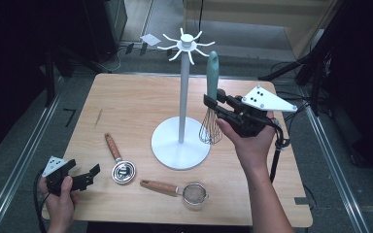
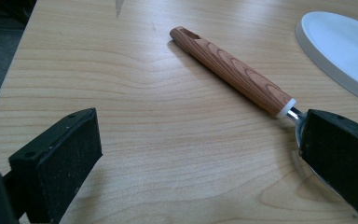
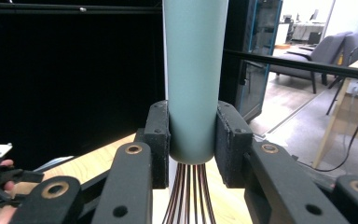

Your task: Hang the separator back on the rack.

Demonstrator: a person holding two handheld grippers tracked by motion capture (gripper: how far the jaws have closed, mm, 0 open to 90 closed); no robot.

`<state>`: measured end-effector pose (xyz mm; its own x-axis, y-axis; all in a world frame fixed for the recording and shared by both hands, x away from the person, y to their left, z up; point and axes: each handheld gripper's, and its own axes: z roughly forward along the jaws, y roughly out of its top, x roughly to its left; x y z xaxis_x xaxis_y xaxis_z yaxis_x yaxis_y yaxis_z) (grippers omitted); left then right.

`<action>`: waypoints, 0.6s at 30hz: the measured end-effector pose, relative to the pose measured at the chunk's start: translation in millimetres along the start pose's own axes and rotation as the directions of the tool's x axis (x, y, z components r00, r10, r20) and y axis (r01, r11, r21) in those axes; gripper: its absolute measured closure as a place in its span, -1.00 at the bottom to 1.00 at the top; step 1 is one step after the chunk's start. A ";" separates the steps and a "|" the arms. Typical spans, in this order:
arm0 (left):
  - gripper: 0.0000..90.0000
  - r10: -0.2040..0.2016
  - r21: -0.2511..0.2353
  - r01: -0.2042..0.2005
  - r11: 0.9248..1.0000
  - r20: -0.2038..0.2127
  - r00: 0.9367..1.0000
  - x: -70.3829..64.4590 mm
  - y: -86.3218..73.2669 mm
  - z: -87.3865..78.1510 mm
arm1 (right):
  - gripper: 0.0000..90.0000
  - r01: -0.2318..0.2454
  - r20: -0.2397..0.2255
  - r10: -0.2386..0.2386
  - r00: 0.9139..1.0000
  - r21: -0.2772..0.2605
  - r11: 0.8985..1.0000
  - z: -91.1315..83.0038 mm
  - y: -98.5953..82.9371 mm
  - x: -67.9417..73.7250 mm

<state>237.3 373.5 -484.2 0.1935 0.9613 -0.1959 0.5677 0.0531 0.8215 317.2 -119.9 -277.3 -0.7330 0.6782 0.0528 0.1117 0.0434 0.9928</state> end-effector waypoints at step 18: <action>-1.00 0.000 0.001 0.000 1.000 0.004 1.000 0.2 0.0 -0.1 | 0.58 -0.074 -0.082 0.076 0.994 0.034 0.997 11.3 2.6 -5.5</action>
<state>237.3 373.7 -484.2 0.1963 0.9603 -0.1980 0.5684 0.0531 0.8210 329.1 -115.3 -276.2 -0.7749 0.6170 0.1369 0.1881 0.0184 0.9820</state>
